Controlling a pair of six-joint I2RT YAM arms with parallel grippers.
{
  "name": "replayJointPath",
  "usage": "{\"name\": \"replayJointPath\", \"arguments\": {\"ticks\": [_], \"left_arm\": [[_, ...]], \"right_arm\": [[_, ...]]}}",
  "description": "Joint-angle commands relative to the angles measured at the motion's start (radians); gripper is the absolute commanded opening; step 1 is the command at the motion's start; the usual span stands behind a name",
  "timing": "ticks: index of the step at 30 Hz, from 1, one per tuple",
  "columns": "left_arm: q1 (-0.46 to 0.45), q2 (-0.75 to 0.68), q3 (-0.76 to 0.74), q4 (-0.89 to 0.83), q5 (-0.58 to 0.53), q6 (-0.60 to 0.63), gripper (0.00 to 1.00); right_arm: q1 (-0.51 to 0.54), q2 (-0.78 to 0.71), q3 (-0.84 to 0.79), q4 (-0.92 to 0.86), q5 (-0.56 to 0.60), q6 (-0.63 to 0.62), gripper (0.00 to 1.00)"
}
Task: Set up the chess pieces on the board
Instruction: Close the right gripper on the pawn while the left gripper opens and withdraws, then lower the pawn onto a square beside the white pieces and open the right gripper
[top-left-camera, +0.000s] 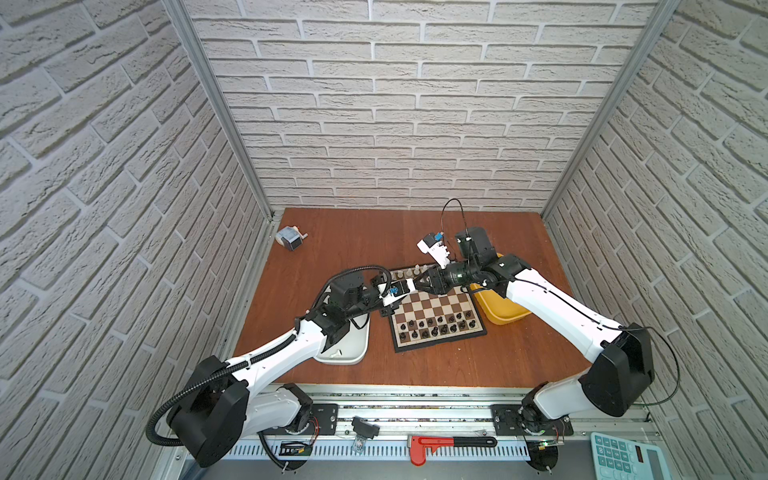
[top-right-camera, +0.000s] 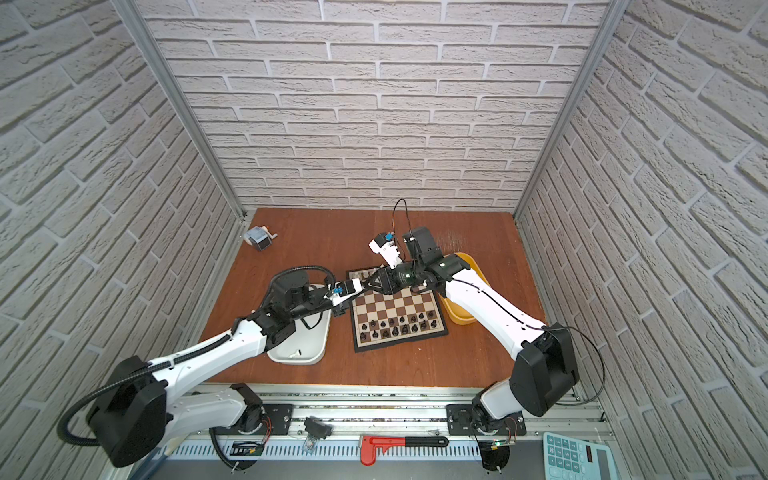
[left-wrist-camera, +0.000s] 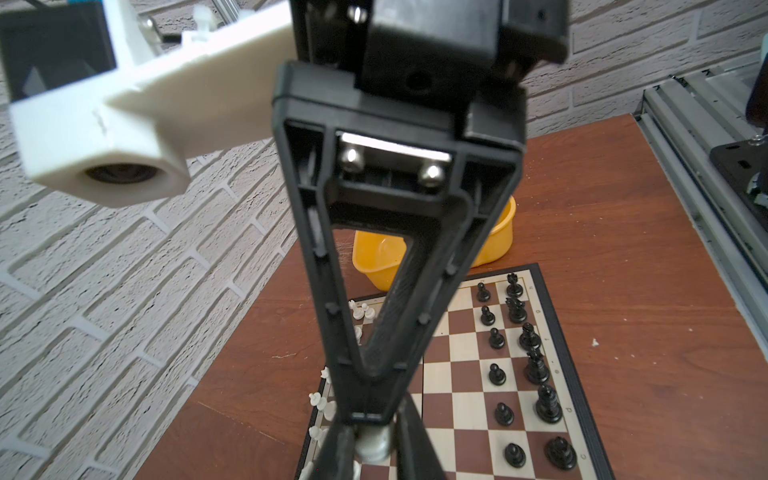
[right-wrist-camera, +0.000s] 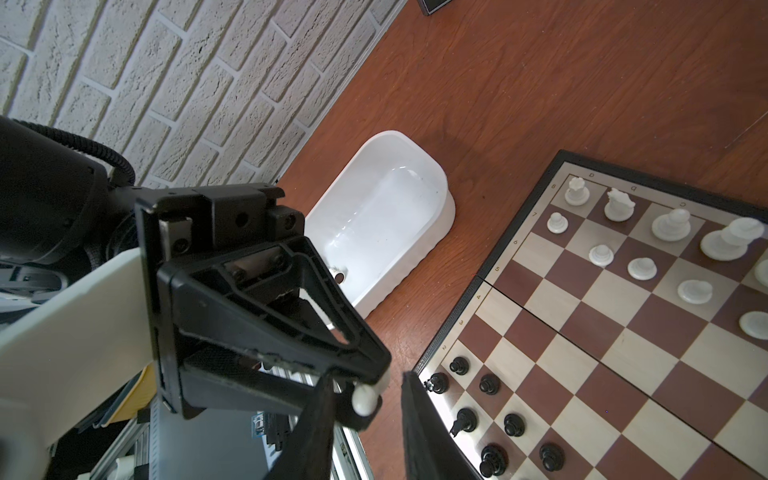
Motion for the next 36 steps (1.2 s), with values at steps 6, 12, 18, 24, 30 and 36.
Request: {"name": "replayJointPath", "arguments": {"ticks": [6,12,18,24,30,36], "left_arm": [[-0.004,-0.003,0.004,0.111,0.021,0.006,0.00],[-0.003,0.000,-0.001,0.097,0.019,0.032,0.00],[0.006,0.008,0.002,0.094,-0.003,-0.003,0.28],[0.022,0.003,0.042,0.066,-0.065,-0.187,0.98],[0.038,-0.154,0.083,-0.137,-0.393,-0.619,0.98],[0.222,-0.270,0.018,-0.244,-0.317,-0.855,0.98]], "right_arm": [[0.016,0.002,-0.026,0.022,-0.008,0.022,0.15],[0.016,0.004,-0.024,0.038,-0.009,0.031,0.06],[0.016,-0.014,-0.022,0.080,0.024,0.042,0.06],[0.006,-0.028,0.015,0.085,0.227,0.059,0.06],[-0.002,-0.007,0.010,0.050,0.547,0.059,0.06],[-0.004,0.078,0.005,0.029,0.795,0.019,0.06]]}}
